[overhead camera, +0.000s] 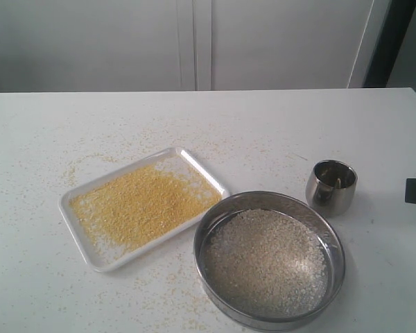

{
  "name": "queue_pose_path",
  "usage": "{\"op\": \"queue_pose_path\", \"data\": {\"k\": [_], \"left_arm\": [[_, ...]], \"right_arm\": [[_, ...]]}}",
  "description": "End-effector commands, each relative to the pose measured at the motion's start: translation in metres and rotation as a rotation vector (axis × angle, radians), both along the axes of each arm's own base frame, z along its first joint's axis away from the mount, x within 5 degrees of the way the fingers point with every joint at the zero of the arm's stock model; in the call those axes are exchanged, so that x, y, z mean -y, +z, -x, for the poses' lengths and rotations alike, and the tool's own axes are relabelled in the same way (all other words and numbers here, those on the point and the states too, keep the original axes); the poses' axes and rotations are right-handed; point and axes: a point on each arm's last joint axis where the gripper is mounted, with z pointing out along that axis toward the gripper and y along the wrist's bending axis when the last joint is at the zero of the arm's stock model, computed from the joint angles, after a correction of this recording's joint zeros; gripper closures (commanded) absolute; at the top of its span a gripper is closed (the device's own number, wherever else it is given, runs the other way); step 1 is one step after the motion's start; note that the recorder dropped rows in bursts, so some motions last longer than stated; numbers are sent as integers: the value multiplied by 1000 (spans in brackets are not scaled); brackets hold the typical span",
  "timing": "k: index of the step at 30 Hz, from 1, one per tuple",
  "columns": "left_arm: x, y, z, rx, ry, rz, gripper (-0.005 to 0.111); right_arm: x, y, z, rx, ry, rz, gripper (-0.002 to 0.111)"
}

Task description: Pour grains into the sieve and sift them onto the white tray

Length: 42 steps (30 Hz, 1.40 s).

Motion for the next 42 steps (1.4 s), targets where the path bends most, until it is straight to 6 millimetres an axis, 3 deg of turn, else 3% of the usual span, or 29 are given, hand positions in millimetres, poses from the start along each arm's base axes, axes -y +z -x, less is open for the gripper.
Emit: {"op": "queue_pose_path", "data": {"k": [1,13,42], "left_arm": [[1,-3,0,-10,-28,-24,107],[6,-3,0,1,-111,-87,107],[6,-3,0,1,-116,-97,107]], "right_arm": [[0,0,1,4,1,3,108],[0,0,1,4,1,3,108],[0,0,1,4,1,3,108]]}}
